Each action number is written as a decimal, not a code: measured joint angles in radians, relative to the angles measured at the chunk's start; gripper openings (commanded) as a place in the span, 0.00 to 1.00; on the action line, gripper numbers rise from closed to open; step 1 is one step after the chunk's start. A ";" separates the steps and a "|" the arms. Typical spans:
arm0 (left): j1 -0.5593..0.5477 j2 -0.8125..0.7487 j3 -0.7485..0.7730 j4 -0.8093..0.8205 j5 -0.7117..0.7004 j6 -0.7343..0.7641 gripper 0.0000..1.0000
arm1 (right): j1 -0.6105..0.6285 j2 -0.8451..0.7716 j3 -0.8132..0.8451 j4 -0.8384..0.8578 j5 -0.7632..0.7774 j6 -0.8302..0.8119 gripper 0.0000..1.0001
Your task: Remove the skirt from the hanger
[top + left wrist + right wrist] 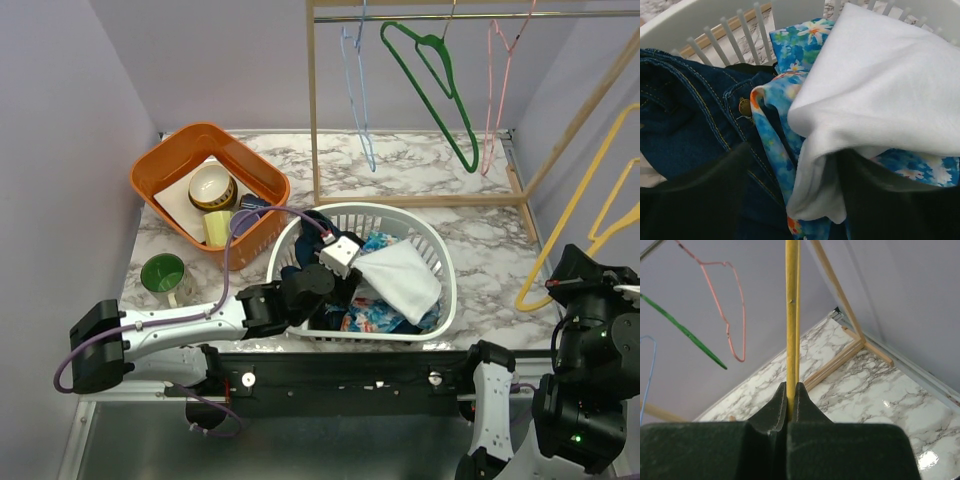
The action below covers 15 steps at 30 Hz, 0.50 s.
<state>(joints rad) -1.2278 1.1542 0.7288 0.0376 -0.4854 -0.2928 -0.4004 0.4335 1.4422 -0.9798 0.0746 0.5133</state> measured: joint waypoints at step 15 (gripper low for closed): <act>0.000 -0.216 0.241 -0.152 0.003 0.051 0.99 | 0.002 0.181 -0.014 0.013 -0.173 -0.233 0.01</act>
<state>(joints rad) -1.2278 0.9382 0.9699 -0.1143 -0.4820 -0.2420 -0.3988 0.6147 1.4277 -0.9668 -0.0986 0.2806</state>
